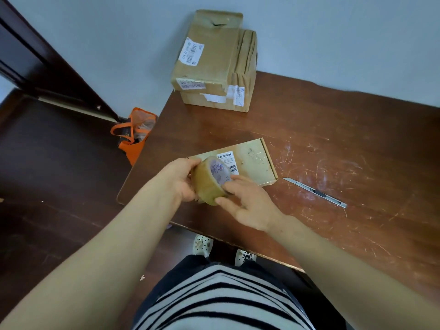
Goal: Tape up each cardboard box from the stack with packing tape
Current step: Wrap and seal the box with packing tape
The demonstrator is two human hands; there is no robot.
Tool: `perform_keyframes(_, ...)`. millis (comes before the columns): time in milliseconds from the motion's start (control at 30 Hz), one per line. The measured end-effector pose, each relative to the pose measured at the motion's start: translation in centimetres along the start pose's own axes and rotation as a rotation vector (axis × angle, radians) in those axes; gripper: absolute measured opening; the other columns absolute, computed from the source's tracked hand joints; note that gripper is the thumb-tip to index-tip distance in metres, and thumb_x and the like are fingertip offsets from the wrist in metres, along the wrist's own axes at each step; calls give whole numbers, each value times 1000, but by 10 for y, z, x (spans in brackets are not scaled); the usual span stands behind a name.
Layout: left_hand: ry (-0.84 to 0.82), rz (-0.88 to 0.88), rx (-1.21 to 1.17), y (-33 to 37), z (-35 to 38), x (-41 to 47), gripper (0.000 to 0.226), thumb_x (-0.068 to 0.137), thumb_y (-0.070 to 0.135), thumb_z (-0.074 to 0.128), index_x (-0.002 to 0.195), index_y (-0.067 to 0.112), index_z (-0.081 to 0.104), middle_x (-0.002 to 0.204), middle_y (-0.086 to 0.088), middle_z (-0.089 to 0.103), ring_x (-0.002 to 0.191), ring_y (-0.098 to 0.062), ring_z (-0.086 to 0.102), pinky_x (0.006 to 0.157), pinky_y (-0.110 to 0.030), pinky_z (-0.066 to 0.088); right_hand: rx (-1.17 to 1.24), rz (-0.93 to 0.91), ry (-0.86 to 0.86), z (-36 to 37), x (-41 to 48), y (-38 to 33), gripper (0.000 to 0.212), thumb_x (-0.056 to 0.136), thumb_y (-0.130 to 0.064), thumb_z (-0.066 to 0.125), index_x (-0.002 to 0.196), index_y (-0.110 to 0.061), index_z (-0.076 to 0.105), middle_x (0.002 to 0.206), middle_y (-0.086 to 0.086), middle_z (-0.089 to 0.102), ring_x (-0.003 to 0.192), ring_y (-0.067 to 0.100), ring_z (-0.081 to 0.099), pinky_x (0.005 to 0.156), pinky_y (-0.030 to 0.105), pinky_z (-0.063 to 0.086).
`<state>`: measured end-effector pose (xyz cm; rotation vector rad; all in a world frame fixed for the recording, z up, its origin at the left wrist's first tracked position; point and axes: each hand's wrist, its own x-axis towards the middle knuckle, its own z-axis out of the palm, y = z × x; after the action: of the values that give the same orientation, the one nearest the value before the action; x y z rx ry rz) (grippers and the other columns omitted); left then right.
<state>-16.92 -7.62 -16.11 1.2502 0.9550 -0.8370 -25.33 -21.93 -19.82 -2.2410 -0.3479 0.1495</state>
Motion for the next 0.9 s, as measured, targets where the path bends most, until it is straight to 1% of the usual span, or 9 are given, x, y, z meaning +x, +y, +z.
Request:
perform_keyframes(100,12,-64,168,8,-5,4,29,97,26,48,73,15,61,54,-2,66,47,-17,62,44,-18,48,76,90,-12,-6,0,-13,33,86,-44,46,72,-14,43,67,3,48,67,21,46,64,43,44)
perform_keyframes(167,15,-76,252,11,-6,7,32,96,27,50,66,17,54,40,1,57,35,-14,57,36,-13,42,74,150,6,-8,2,-22,32,90,-40,50,73,-14,44,67,7,53,66,24,49,64,43,45)
perform_keyframes(267,4,-83,204,18,-4,17,30,95,28,56,67,17,56,42,0,58,29,-13,54,35,-14,43,116,252,90,-5,5,-34,32,92,-28,58,66,-23,41,64,5,54,65,24,50,62,39,45)
perform_keyframes(333,-19,29,124,24,-1,30,25,97,26,55,74,16,56,43,4,58,35,-8,55,34,-14,42,177,368,155,-5,4,-39,35,90,-25,59,60,-27,42,56,-2,48,57,17,44,56,31,40)
perform_keyframes(467,34,247,83,36,5,48,19,94,20,60,77,13,56,67,3,56,58,-8,51,34,-11,38,408,568,245,-5,-4,-43,29,87,-20,58,69,2,50,62,17,61,52,13,52,58,37,49)
perform_keyframes(600,120,401,202,39,2,61,14,93,20,63,82,12,60,76,2,58,66,-6,55,51,-20,45,572,668,272,3,-15,-53,30,92,-20,59,62,-19,60,53,6,64,54,21,61,58,36,52)
perform_keyframes(700,118,516,286,31,-4,76,16,91,24,60,79,15,65,84,1,65,84,-17,63,79,-27,52,492,739,266,12,-16,-55,32,93,-28,59,75,-2,60,56,5,68,53,23,63,62,37,55)
perform_keyframes(767,127,588,385,25,-9,94,23,81,42,56,75,26,73,90,6,71,95,-22,66,97,-43,48,431,774,262,16,-14,-57,38,93,-31,58,78,3,60,57,2,69,51,21,62,59,29,53)
perform_keyframes(900,181,587,500,17,-8,105,24,90,45,53,71,35,65,82,16,65,95,-20,62,103,-47,40,393,863,286,20,-7,-60,39,93,-31,58,72,2,59,53,-1,67,45,11,57,50,21,47)
